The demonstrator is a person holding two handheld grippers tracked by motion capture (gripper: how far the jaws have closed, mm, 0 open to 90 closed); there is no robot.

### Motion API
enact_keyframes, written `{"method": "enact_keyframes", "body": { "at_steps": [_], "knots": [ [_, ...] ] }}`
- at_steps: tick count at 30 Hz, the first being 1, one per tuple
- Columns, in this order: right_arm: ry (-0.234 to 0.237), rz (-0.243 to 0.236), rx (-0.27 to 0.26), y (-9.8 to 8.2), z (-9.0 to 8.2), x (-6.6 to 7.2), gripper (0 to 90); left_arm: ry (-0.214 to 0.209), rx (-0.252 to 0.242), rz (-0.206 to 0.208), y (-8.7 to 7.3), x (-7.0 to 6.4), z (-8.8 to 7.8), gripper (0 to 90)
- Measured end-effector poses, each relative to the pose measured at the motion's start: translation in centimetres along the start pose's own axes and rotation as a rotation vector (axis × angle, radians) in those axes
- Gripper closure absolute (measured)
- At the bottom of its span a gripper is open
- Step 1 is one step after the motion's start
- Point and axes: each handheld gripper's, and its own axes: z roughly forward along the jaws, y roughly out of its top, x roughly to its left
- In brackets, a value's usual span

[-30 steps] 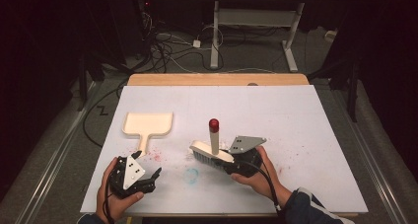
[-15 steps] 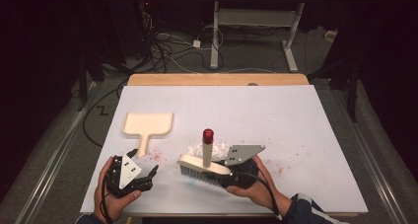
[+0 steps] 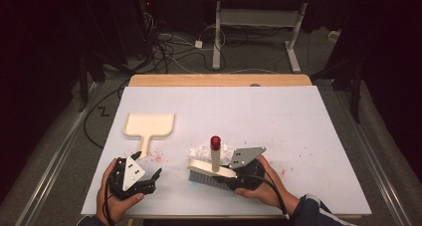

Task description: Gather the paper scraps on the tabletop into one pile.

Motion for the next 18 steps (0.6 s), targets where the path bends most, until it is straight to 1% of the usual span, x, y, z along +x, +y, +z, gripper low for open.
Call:
{"method": "enact_keyframes", "body": {
  "at_steps": [2,3,4,5,6,9,10,13,15,16,18],
  "knots": [
    [-0.035,-0.032,0.002,0.0,-0.2,-0.3,67.9,-0.005,-0.002,0.0,0.0,-0.1,0.1,17.9],
    [-0.034,-0.043,-0.006,0.0,-0.2,-0.7,68.0,-0.005,0.002,0.004,0.1,-0.1,0.2,17.8],
    [-0.043,-0.051,-0.023,-0.1,-0.1,-1.0,68.0,-0.006,0.003,0.005,0.1,-0.2,0.2,17.8],
    [-0.065,-0.06,-0.028,0.0,0.1,-1.3,67.9,-0.009,0.005,0.009,0.1,-0.2,0.3,17.8],
    [-0.077,-0.072,-0.037,0.0,0.1,-1.6,67.9,-0.01,0.006,0.012,0.2,-0.2,0.3,17.8],
    [-0.094,-0.063,-0.077,0.1,-0.4,-2.4,67.9,-0.013,0.008,0.015,0.2,-0.3,0.4,17.9],
    [-0.091,-0.066,-0.094,0.2,-0.7,-2.5,67.9,-0.016,0.01,0.015,0.2,-0.3,0.4,17.9],
    [-0.106,-0.055,-0.143,0.7,-2.0,-2.8,67.9,-0.02,0.014,0.015,0.1,-0.3,0.5,17.9],
    [-0.128,-0.053,-0.16,0.9,-2.8,-2.8,67.7,-0.019,0.014,0.018,0.1,-0.3,0.4,17.9],
    [-0.128,-0.047,-0.168,0.9,-3.2,-2.8,67.7,-0.018,0.011,0.017,0.1,-0.3,0.3,17.9],
    [-0.144,-0.037,-0.175,0.9,-3.8,-2.8,67.7,-0.018,0.009,0.015,0.1,-0.3,0.3,17.9]
  ]
}}
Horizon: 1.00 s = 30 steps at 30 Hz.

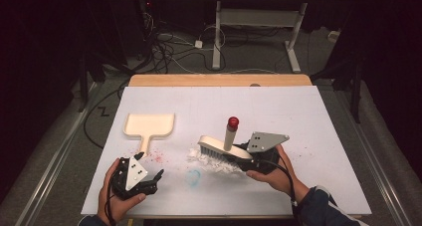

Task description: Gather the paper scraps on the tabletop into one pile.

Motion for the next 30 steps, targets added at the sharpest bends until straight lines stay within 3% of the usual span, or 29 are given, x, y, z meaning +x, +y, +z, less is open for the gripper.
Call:
{"method": "enact_keyframes", "body": {
  "at_steps": [2,6,10,15,20,23,25,30],
  "knots": [
    [-0.026,0.018,0.0,0.1,-0.7,0.0,67.7,0.001,0.003,0.002,0.0,0.0,0.0,17.9],
    [-0.126,0.051,0.004,-0.1,-2.1,-0.2,67.7,-0.002,0.001,0.002,0.0,0.0,0.0,17.9],
    [-0.232,0.143,-0.007,-1.2,-3.6,-0.7,67.7,-0.006,0.001,0.004,0.0,-0.1,0.0,17.9],
    [-0.438,0.158,0.094,-3.2,-4.0,-0.8,67.8,-0.009,-0.006,0.019,0.1,-0.1,0.0,17.9],
    [-0.505,0.243,0.18,-5.6,-2.7,-1.2,67.9,-0.021,0.001,0.035,0.3,-0.3,0.2,18.3],
    [-0.515,0.292,0.156,-5.7,-1.9,-0.9,67.9,-0.026,-0.005,0.035,0.3,-0.4,0.3,18.4],
    [-0.477,0.35,0.143,-5.5,-1.2,-0.4,67.2,-0.033,-0.004,0.035,0.3,-0.4,0.4,18.7],
    [-0.512,0.385,0.118,-4.5,0.8,0.2,67.2,-0.05,0.005,0.039,0.4,-0.6,0.5,19.5]
  ]
}}
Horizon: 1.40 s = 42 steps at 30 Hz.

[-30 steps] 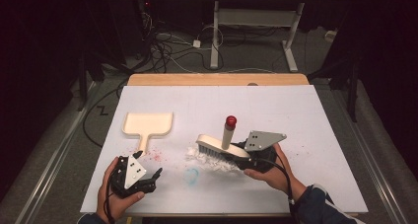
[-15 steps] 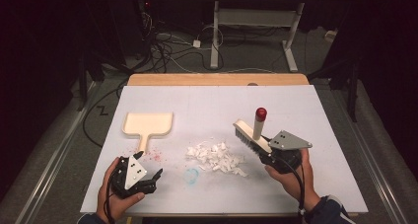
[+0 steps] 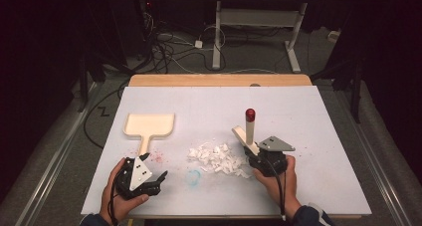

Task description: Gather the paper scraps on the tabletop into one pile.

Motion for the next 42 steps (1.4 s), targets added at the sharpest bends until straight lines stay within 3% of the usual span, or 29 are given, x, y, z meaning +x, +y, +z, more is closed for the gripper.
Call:
{"method": "enact_keyframes", "body": {
  "at_steps": [5,8,12,13,14,15,16,20,24,30,37,42],
  "knots": [
    [0.013,0.032,-0.023,1.2,2.0,2.0,67.3,0.006,-0.015,-0.007,0.0,0.3,0.0,19.3],
    [0.036,0.014,-0.029,1.9,2.9,3.6,67.2,0.009,-0.018,-0.016,-0.1,0.4,0.0,19.3],
    [0.061,0.03,-0.057,2.7,3.7,4.5,67.8,0.007,-0.019,-0.016,-0.1,0.4,0.0,19.2],
    [0.067,-0.024,-0.085,2.9,3.9,4.1,67.8,0.008,-0.021,-0.016,-0.1,0.4,0.0,19.2],
    [0.058,0.036,-0.056,3.0,3.7,4.6,67.8,0.009,-0.021,-0.017,-0.1,0.4,0.0,18.9],
    [0.04,-0.015,-0.072,3.3,3.6,4.4,67.6,0.009,-0.019,-0.017,-0.1,0.4,0.0,18.2],
    [0.04,-0.024,-0.077,3.5,3.4,4.1,67.7,0.009,-0.018,-0.017,-0.1,0.4,0.1,18.1],
    [0.055,-0.016,-0.104,4.2,1.9,2.1,67.7,0.013,-0.014,-0.012,-0.1,0.4,0.0,18.1],
    [0.113,-0.04,-0.105,3.9,-0.3,-0.2,67.7,0.016,-0.005,-0.002,-0.1,0.2,0.1,18.1],
    [0.248,-0.12,-0.049,1.9,-4.6,-2.7,67.8,0.015,0.004,0.012,0.0,0.0,0.1,18.1],
    [0.321,-0.147,-0.027,-1.4,-9.2,-4.5,67.9,0.013,0.015,0.009,0.1,-0.2,0.2,18.1],
    [0.357,-0.188,0.015,-3.0,-10.3,-5.0,68.0,0.012,0.014,0.014,0.2,-0.3,0.3,18.1]
  ]
}}
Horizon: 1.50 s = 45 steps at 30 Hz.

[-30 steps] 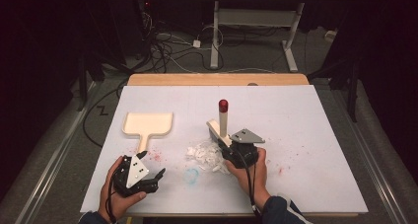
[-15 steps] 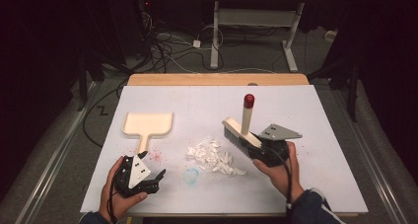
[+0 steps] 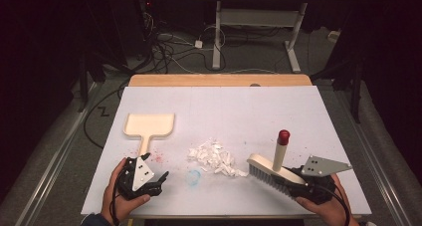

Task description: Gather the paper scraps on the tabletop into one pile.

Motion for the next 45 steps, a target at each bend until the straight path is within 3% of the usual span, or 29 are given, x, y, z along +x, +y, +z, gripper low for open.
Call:
{"method": "enact_keyframes", "body": {
  "at_steps": [3,5,8,13,19,21,25,28,33,37,41,45],
  "knots": [
    [0.006,-0.005,0.046,-0.9,0.8,0.1,68.0,-0.004,0.0,0.003,0.0,0.0,0.0,18.2],
    [0.028,0.009,0.043,-1.0,1.5,0.1,68.0,-0.005,-0.001,0.006,0.0,0.0,0.1,18.2],
    [0.038,-0.011,0.036,-0.5,2.5,0.4,68.1,-0.012,0.0,0.001,0.0,0.0,0.2,18.2],
    [0.077,-0.021,0.023,0.8,5.5,0.8,68.0,-0.014,0.0,0.004,0.1,0.0,0.3,18.2],
    [0.072,-0.039,-0.027,3.4,8.6,1.4,68.1,-0.013,0.003,0.003,0.0,0.0,0.3,18.2],
    [0.063,-0.067,-0.027,4.0,9.4,1.6,68.0,-0.015,0.002,0.003,0.0,0.0,0.2,18.2],
    [0.065,-0.078,-0.031,4.7,10.6,1.6,68.1,-0.015,0.003,0.001,-0.2,0.1,0.1,18.2],
    [0.074,-0.083,-0.041,5.0,10.1,1.5,68.0,-0.012,0.01,0.001,-0.3,0.1,0.1,18.2],
    [0.044,-0.108,-0.109,6.0,7.5,1.5,67.9,-0.006,0.01,0.001,-0.2,0.0,0.1,18.3],
    [0.042,-0.102,-0.156,6.2,5.7,1.5,68.0,-0.003,0.015,0.007,-0.1,-0.1,0.1,18.2],
    [0.056,-0.101,-0.152,5.8,4.5,1.3,67.9,-0.002,0.015,0.007,-0.2,0.0,0.1,18.2],
    [0.086,-0.131,-0.12,4.9,3.7,1.4,67.9,-0.002,0.013,0.003,-0.2,0.0,0.0,18.2]
  ]
}}
